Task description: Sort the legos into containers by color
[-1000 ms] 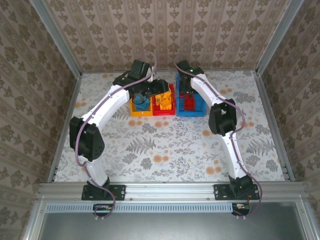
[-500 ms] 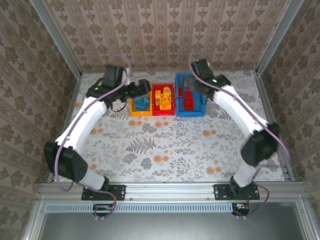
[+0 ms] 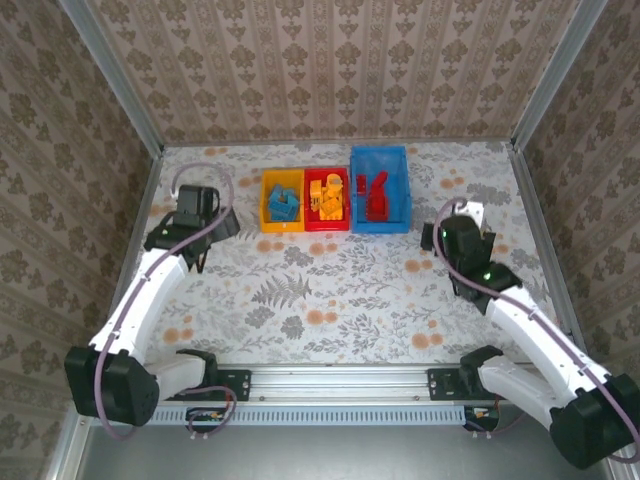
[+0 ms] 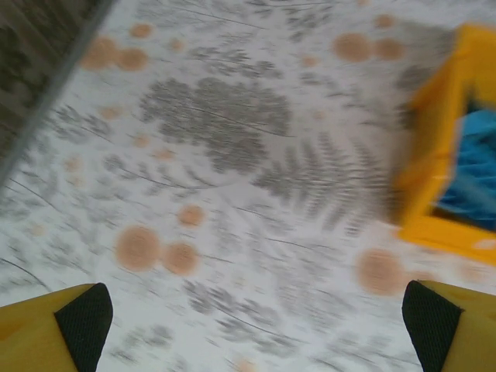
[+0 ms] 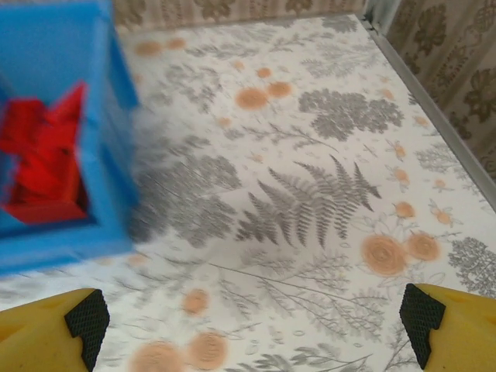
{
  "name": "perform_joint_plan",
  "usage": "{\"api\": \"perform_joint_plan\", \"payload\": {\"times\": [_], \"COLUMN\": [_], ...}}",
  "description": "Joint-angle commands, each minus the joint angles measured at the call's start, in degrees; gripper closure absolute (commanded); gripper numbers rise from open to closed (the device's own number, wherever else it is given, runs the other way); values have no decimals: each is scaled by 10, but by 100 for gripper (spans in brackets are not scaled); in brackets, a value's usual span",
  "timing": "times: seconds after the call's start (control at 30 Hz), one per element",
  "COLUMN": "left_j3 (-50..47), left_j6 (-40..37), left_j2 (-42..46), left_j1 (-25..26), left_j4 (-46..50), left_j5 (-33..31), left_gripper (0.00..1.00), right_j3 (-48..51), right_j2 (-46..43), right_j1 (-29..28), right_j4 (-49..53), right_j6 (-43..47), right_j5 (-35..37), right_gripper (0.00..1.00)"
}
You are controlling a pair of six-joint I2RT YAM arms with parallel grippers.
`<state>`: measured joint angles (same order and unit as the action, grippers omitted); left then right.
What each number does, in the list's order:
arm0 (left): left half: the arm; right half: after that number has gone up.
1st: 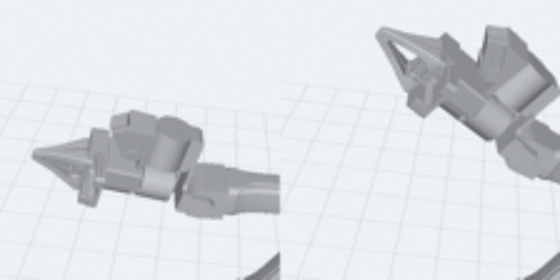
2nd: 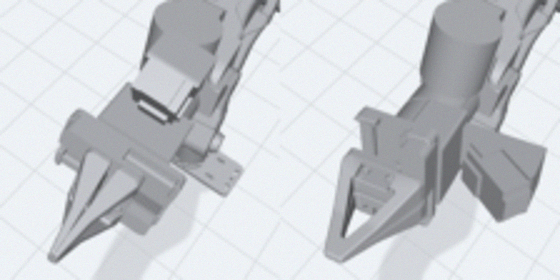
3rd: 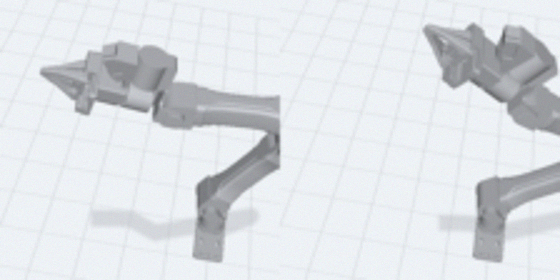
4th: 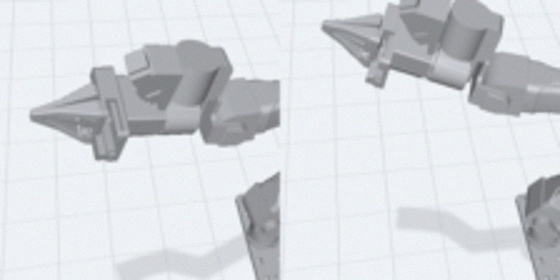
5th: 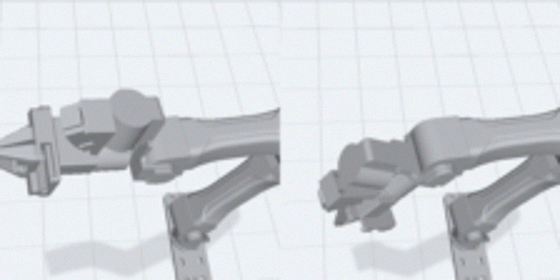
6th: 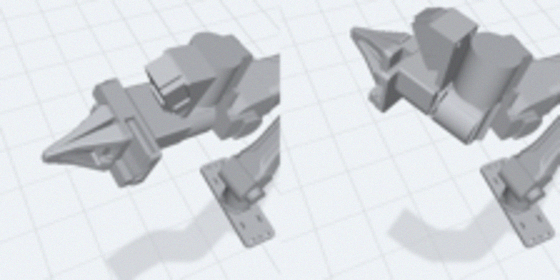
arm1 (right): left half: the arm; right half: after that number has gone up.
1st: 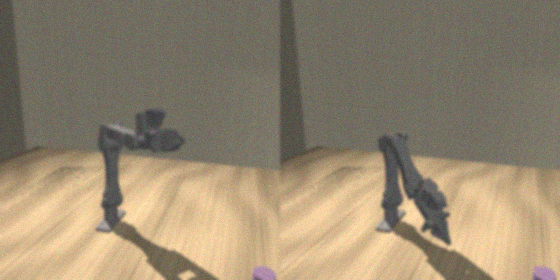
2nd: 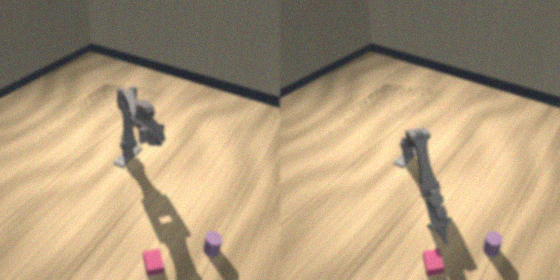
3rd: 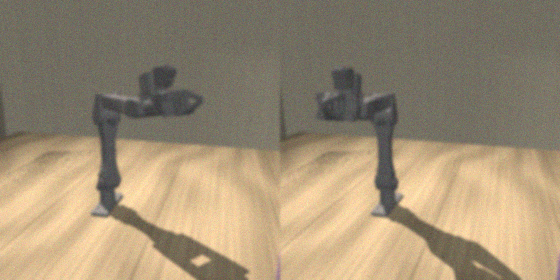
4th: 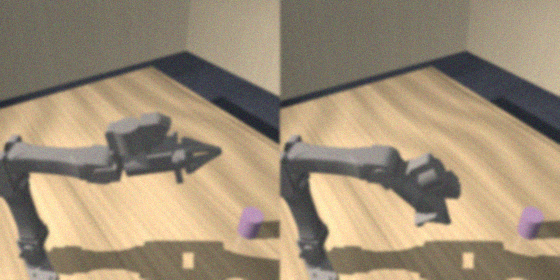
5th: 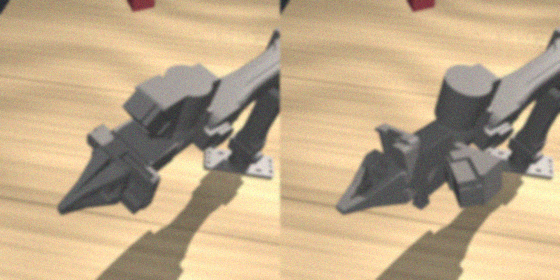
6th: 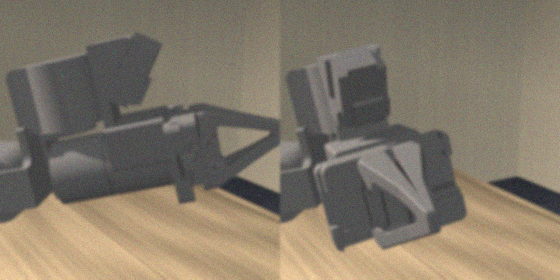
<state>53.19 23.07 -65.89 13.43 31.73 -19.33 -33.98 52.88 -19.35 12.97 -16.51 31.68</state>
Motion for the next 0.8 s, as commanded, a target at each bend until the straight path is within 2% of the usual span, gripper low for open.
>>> {"api": "perform_joint_plan", "payload": {"times": [0.0, 0.1, 0.17, 0.2, 0.3, 0.4, 0.53, 0.6, 0.7, 0.77], "left_j3": [-73, -101, -124, -137, -164, -164, -162, -160, -244, -290], "left_j6": [-128, -176, -193, -193, -199, -238, -254, -248, -260, -247], "left_j2": [-18, -66, -91, -104, -145, -183, -225, -233, -203, -198], "left_j1": [-11, -36, -43, -51, -71, -79, -95, -104, -97, -101], "left_j4": [-141, -182, -243, -275, -381, -470, -569, -568, -693, -772], "left_j5": [-95, -48, -32, -20, 15, 44, 76, 88, 97, 84], "left_gripper": [0, 0, 0, 0, 0, 0, 0, 0, 0, 0], "right_j3": [61, 56, 72, 58, 46, 36, 42, 76, 155, 176], "right_j2": [33, 112, 158, 179, 241, 289, 327, 321, 335, 338], "right_j1": [20, 59, 79, 87, 99, 128, 160, 170, 186, 191], "right_j4": [-184, -174, -237, -235, -351, -430, -489, -539, -692, -734], "right_j6": [84, 83, 86, 96, 144, 139, 134, 132, 127, 98], "right_j5": [51, 17, -15, -34, -84, -124, -171, -201, -235, -184], "right_gripper": [0, 0, 0, 0, 0, 0, 0, 0, 1, 0]}}
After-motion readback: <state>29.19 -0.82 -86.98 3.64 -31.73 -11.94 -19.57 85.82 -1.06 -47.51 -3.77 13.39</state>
